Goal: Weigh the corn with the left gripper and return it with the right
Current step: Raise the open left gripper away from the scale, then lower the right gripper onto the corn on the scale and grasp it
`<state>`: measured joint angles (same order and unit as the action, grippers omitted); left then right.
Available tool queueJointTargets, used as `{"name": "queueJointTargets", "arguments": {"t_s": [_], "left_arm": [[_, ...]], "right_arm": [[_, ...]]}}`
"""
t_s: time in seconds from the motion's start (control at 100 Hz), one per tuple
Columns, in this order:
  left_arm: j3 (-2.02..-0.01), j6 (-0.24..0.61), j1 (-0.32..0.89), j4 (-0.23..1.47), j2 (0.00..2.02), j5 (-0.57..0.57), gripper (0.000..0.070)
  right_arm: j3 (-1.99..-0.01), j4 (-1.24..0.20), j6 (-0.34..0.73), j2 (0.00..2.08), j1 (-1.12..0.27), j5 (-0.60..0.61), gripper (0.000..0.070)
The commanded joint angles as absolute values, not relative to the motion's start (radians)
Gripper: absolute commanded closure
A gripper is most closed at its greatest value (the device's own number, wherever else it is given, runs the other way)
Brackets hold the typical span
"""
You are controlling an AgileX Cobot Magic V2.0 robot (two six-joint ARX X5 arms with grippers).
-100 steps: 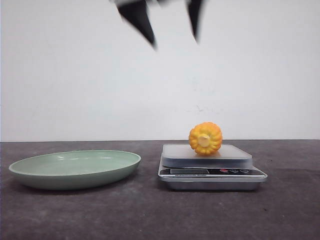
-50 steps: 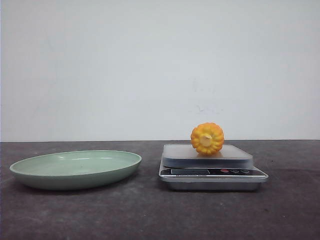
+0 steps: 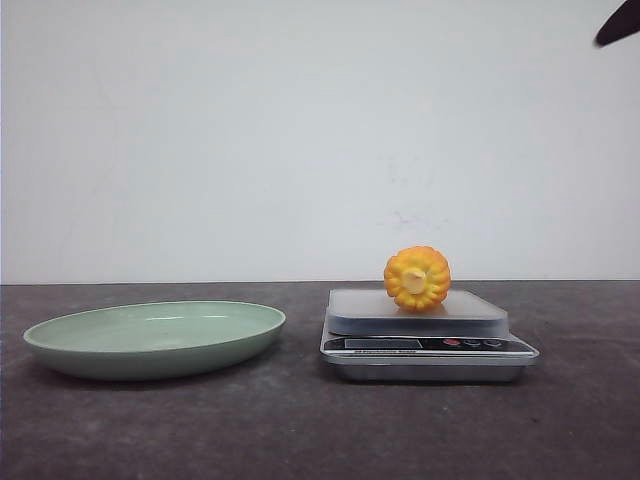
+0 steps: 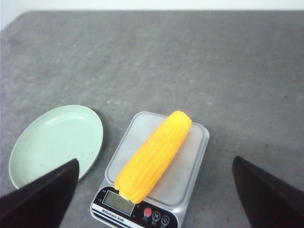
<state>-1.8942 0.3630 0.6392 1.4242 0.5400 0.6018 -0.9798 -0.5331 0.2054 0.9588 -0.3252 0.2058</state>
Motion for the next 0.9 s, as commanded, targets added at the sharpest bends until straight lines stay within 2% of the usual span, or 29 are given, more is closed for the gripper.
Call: {"name": "queueJointTargets", "arguments": {"t_s": [0.0,0.14,0.37,0.58,0.78,0.83,0.89], "left_arm": [[-1.798,0.421,0.616,1.468,0.476,0.542,0.0163],[-1.558,0.488,0.541,1.468,0.327,0.464,0.0161],[-1.272,0.498,0.425,1.468,0.248,0.310,0.0161],[-1.140,0.498,0.403,1.465,0.251,0.283,0.0159],[-1.122,0.484,0.403,1.460,0.251,0.284,0.0154],[-1.122,0.480,0.403,1.459,0.251,0.284,0.0154],[-1.122,0.478,0.403,1.460,0.251,0.284,0.0154]], "right_arm": [[-0.997,-0.508,0.196,1.012,-0.340,0.202,0.0044],[-0.997,-0.468,0.205,1.125,-0.366,0.202,0.0043],[-0.997,-0.387,0.237,1.321,-0.426,0.157,0.0044],[-0.997,-0.328,0.306,1.485,-0.464,0.152,0.0044],[-0.997,-0.281,0.339,1.600,-0.484,0.149,0.0048],[-0.997,-0.277,0.353,1.616,-0.486,0.150,0.0101],[-0.997,-0.276,0.353,1.628,-0.493,0.148,0.0222]]}}
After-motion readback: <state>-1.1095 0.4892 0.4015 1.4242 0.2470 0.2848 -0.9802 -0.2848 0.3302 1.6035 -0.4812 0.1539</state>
